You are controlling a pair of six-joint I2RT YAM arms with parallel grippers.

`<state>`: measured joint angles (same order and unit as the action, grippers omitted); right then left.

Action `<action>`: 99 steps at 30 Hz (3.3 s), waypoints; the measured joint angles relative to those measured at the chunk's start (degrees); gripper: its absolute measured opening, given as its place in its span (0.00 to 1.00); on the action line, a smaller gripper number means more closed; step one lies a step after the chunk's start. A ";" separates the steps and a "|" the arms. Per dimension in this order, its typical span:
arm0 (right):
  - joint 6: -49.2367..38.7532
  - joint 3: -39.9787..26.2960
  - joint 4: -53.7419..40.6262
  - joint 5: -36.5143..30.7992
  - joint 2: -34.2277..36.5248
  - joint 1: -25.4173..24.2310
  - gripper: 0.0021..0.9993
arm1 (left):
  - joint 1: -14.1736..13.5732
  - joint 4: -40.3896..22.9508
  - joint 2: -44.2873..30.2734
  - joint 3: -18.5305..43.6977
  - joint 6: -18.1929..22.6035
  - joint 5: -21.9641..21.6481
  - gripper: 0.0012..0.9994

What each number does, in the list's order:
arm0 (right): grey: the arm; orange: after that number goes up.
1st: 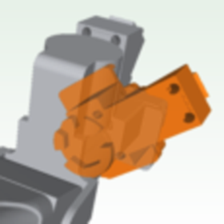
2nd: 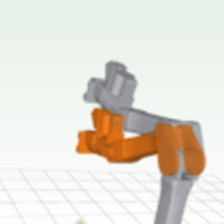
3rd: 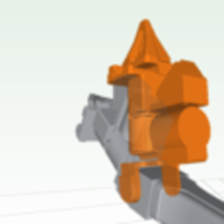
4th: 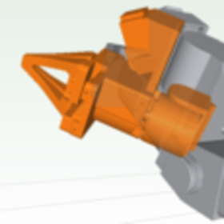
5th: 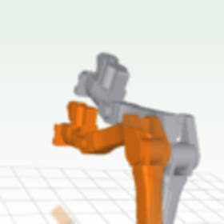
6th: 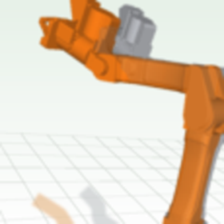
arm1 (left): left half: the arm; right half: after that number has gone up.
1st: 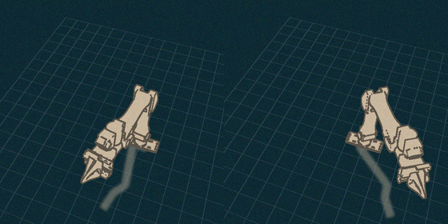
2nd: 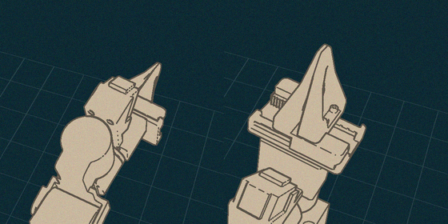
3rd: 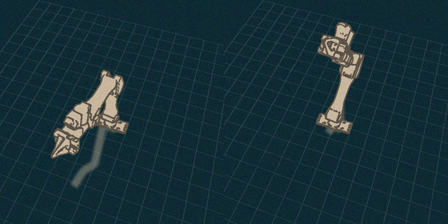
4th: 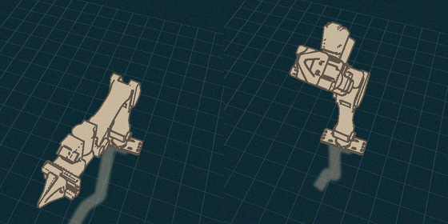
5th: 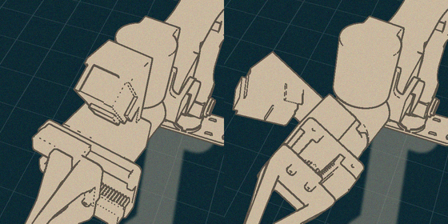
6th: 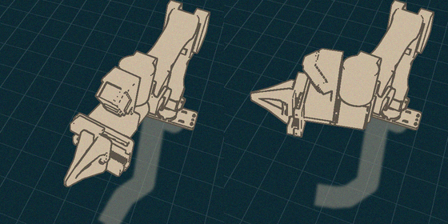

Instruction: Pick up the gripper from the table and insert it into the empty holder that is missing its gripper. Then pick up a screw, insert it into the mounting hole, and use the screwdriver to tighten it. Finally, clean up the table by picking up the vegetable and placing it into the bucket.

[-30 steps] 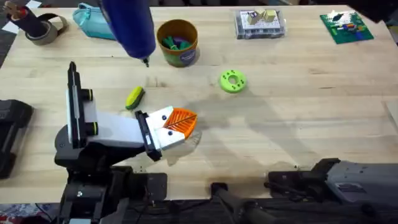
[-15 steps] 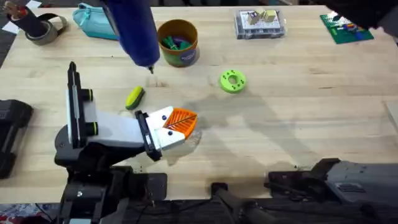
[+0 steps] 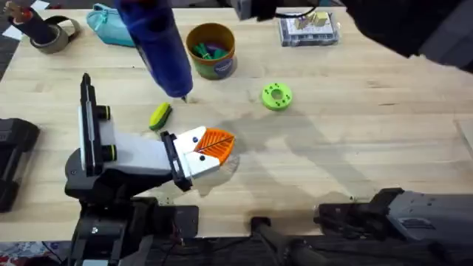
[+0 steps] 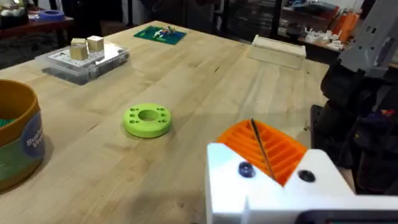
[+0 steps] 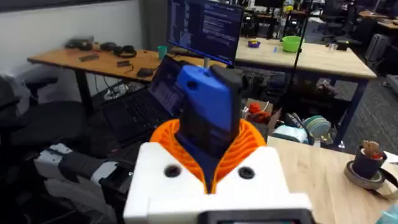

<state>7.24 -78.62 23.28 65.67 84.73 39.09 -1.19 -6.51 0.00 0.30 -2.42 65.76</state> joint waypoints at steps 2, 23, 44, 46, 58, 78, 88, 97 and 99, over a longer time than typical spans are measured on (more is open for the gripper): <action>-0.03 0.67 0.89 0.00 0.00 0.15 0.02 | 0.00 -0.01 0.00 0.00 0.00 0.00 0.00; 0.94 5.43 4.23 0.02 -0.01 1.38 0.02 | 0.00 -0.01 0.01 0.00 0.00 0.00 0.00; 5.69 12.56 17.03 0.42 -0.02 2.36 0.02 | 0.00 -0.01 0.01 0.00 0.00 0.00 0.00; 5.93 13.02 17.03 0.42 0.00 2.37 0.02 | 0.00 -0.01 -0.01 0.00 0.00 0.00 0.00; 6.33 16.51 20.77 0.42 0.00 2.39 0.02 | 0.00 -0.01 -0.01 0.00 0.00 0.00 0.00; 6.02 19.76 21.69 0.15 0.00 2.36 0.02 | 0.00 -0.01 -0.01 0.00 0.00 0.00 0.00; 4.73 19.97 21.66 -0.11 0.00 2.36 0.02 | 0.00 -0.01 0.01 0.00 0.00 0.00 0.00; 4.18 20.08 21.66 -0.26 0.00 2.36 0.02 | 0.00 -0.01 -0.01 0.00 0.00 0.00 0.00; 4.03 20.23 21.66 -0.26 0.00 2.36 0.02 | 0.00 -0.01 -0.01 0.00 0.00 0.00 0.00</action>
<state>11.27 -58.39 44.95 65.41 84.73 41.45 -1.19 -6.52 -0.01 0.30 -2.42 65.76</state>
